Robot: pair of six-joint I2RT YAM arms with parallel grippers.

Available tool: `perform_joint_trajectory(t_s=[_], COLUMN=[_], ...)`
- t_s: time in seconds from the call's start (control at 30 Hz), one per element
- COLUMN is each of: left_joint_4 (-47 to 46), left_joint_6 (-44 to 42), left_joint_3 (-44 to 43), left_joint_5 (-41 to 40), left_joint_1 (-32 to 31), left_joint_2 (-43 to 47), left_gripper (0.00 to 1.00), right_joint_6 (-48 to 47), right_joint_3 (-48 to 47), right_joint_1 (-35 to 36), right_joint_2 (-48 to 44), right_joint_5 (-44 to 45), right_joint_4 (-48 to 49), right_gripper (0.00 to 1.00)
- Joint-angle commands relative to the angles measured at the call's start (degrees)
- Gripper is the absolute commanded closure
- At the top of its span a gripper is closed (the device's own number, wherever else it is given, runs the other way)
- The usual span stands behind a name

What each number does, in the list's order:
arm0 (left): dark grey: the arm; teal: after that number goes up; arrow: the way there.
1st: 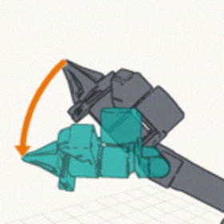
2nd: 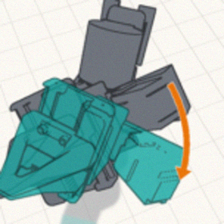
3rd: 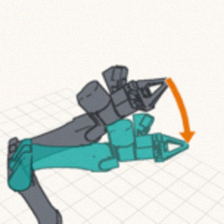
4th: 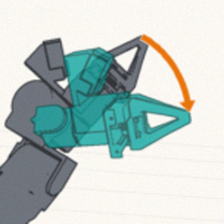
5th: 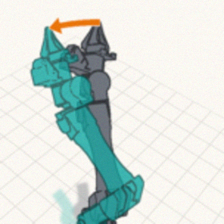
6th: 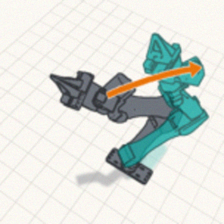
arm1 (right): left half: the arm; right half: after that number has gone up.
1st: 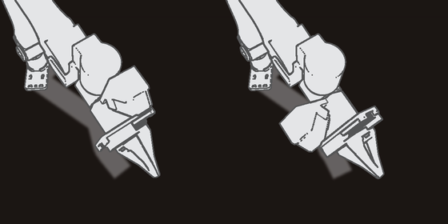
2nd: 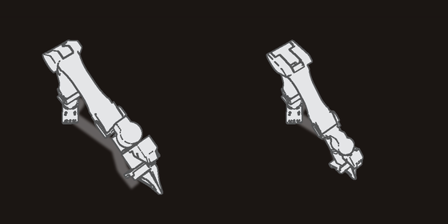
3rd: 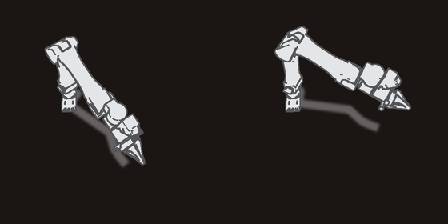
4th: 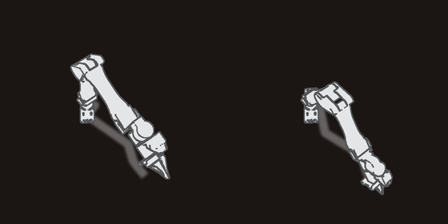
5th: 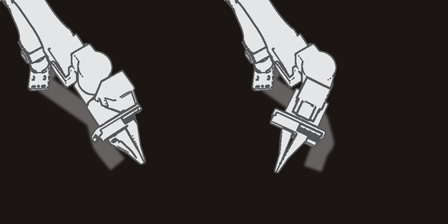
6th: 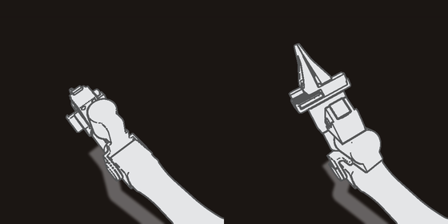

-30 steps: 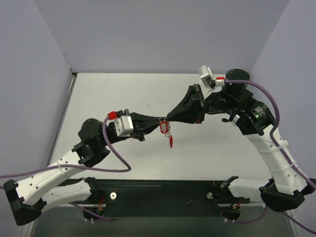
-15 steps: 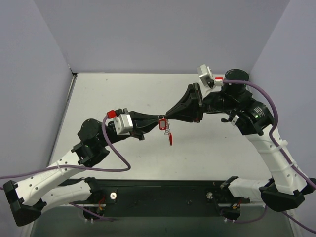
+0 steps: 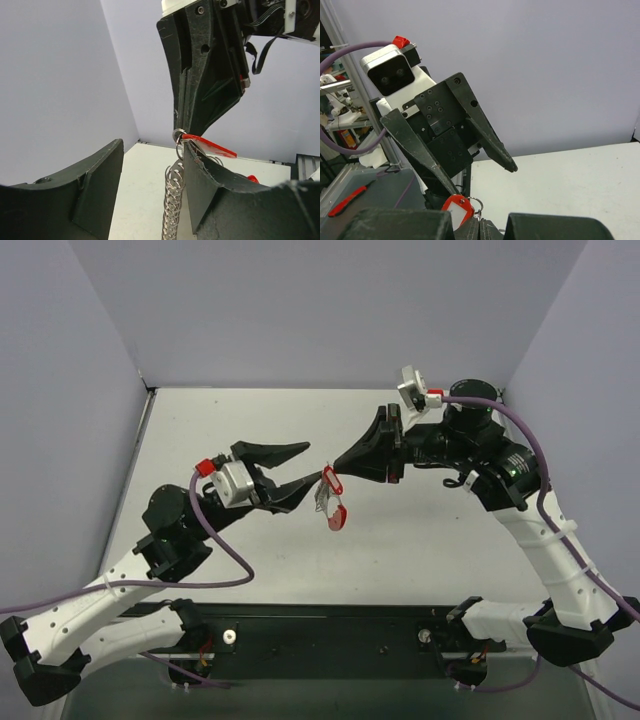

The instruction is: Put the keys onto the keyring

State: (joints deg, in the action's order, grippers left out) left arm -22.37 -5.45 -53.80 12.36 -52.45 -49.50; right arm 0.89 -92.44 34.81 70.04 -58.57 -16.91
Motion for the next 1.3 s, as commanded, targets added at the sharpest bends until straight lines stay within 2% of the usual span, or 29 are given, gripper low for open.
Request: perform_joint_trajectory(t_s=[0.0, 0.23, 0.4, 0.53, 0.67, 0.7, 0.8, 0.93, 1.07, 1.27], left_joint_4=[0.66, 3.64, 10.22, 16.91, 21.92, 25.06, 32.53, 41.95, 50.74, 58.13], left_joint_6=[-1.22, -1.23, 1.40, 4.66, 11.76, 12.56, 14.94, 16.09, 18.45, 20.74], left_joint_3=[0.45, 0.01, -5.68, -11.84, -17.73, -18.96, -25.46, -33.46, -40.40, -43.40], left_joint_5=[-4.36, -4.54, -1.55, 5.10, 13.29, 14.52, 17.24, 18.14, 14.20, 13.74], left_joint_1=[0.77, 2.35, 3.66, 6.38, 11.30, 12.10, 12.54, 12.72, 12.81, 14.21], left_joint_2=[0.80, 1.86, 0.63, -1.91, -6.04, -6.92, -10.61, -15.71, -19.14, -24.59], left_gripper=[0.39, 0.41, 0.40, 0.41, 0.44, 0.47, 0.48, 0.48, 0.48, 0.48], right_joint_6=[0.87, 0.61, -0.18, -1.92, -3.52, -3.78, -4.05, -4.66, -5.19, -5.81], right_joint_3=[0.33, 1.04, 1.91, 2.36, 2.79, 3.40, 4.99, 6.13, 6.57, 6.49], right_joint_1=[-0.27, -0.27, -0.27, -0.27, -0.27, -0.18, -0.27, 0.09, 0.09, 0.09], right_joint_2=[-0.96, -1.22, -1.40, -1.40, -1.05, -0.96, -0.87, -0.61, -0.26, 0.53], right_joint_5=[0.47, 2.23, 4.24, 6.26, 8.46, 9.08, 10.84, 13.82, 17.60, 20.60], right_joint_4=[4.95, 5.04, 5.04, 3.55, 1.88, 1.79, 1.79, 1.96, 1.79, 1.26], right_gripper=[1.00, 1.00, 1.00, 1.00, 1.00, 1.00, 1.00, 1.00, 1.00, 1.00])
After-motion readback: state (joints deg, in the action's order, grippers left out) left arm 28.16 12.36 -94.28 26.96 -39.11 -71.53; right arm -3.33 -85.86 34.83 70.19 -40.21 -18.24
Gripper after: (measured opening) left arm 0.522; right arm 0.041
